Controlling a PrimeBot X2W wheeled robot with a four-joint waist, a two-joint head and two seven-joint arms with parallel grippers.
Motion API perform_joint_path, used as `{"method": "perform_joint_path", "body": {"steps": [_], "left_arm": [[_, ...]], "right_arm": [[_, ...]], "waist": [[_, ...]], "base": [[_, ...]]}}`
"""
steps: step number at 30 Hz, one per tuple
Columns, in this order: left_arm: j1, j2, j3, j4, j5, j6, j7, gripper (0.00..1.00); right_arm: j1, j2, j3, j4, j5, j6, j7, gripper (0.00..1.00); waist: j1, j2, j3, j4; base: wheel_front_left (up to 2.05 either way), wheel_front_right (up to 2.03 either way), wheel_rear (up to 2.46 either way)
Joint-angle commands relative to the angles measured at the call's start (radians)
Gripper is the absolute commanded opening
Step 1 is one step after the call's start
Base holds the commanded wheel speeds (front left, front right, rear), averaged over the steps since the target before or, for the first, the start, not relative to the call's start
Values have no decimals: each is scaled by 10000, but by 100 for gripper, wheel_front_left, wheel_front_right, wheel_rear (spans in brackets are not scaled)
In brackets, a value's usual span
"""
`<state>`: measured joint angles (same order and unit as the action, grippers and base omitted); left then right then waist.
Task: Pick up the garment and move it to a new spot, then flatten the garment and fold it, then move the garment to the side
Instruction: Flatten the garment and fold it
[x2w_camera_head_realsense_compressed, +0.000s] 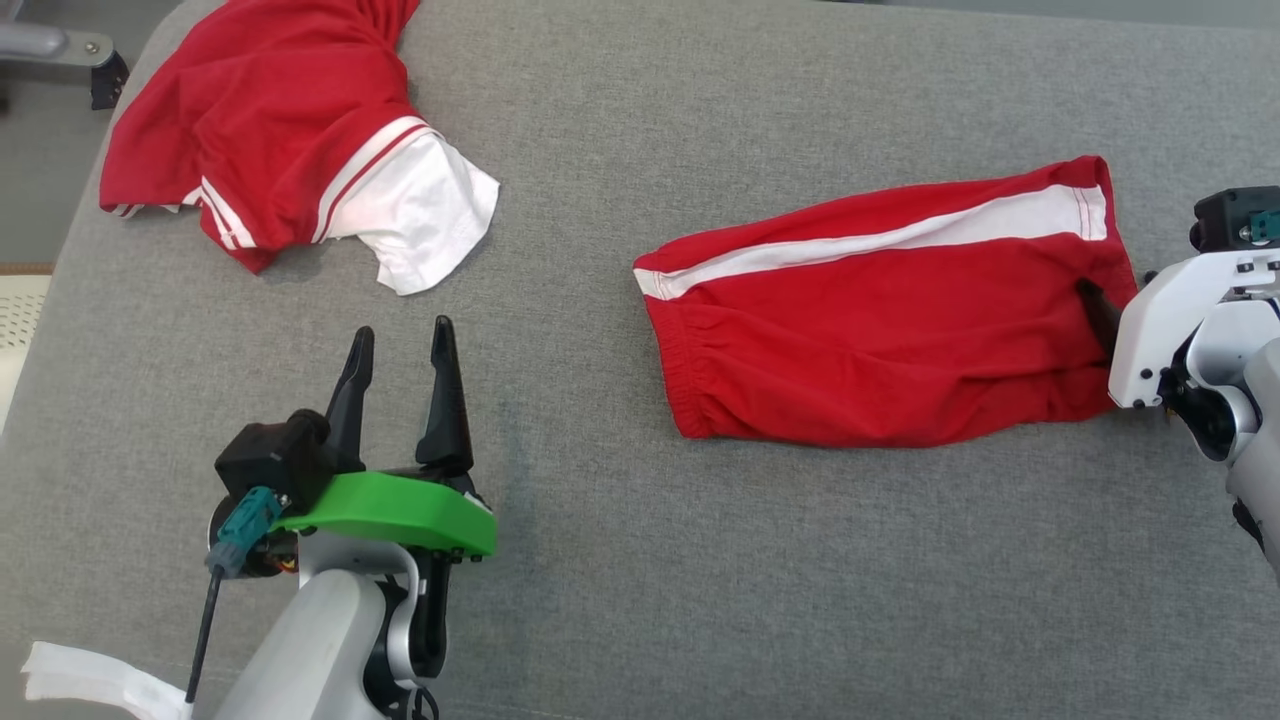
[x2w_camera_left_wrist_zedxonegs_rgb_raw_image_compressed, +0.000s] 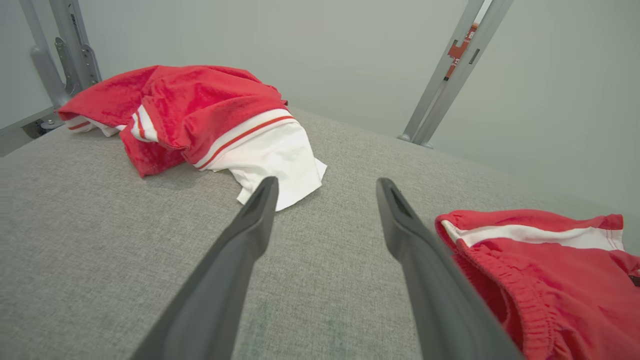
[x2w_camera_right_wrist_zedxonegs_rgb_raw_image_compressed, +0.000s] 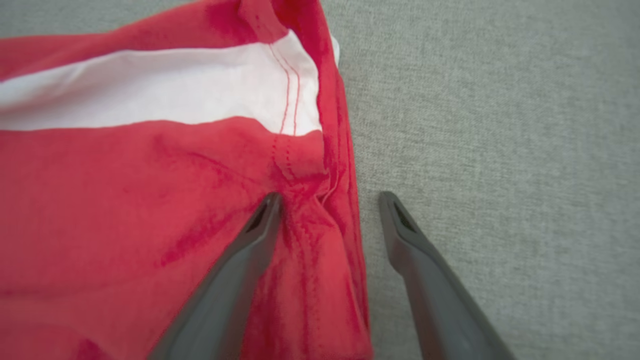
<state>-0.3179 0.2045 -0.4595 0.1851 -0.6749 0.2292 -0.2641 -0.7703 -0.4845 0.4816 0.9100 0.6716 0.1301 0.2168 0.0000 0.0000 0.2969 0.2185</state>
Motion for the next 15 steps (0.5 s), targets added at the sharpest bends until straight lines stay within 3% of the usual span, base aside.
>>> {"method": "perform_joint_path", "body": {"steps": [1, 2, 6, 15], "left_arm": [[178, -3, 79, -22, 97, -47, -2, 100], [225, -18, 127, -27, 121, -58, -4, 100], [378, -47, 251, -56, 246, -75, -4, 100], [651, 85, 305, 27, 328, -128, 2, 100]], "right_arm": [[440, 214, 137, 188, 88, 11, 228, 80], [461, 238, 146, 188, 115, 11, 241, 48], [519, 278, 158, 168, 170, 11, 79, 0], [775, 77, 19, -79, 425, -1, -579, 0]], "waist": [[0, 0, -108, 69], [0, 0, -139, 70], [0, 0, -294, -25], [0, 0, -908, -854]], "base": [[0, 0, 0], [0, 0, 0], [0, 0, 0], [0, 0, 0]]}}
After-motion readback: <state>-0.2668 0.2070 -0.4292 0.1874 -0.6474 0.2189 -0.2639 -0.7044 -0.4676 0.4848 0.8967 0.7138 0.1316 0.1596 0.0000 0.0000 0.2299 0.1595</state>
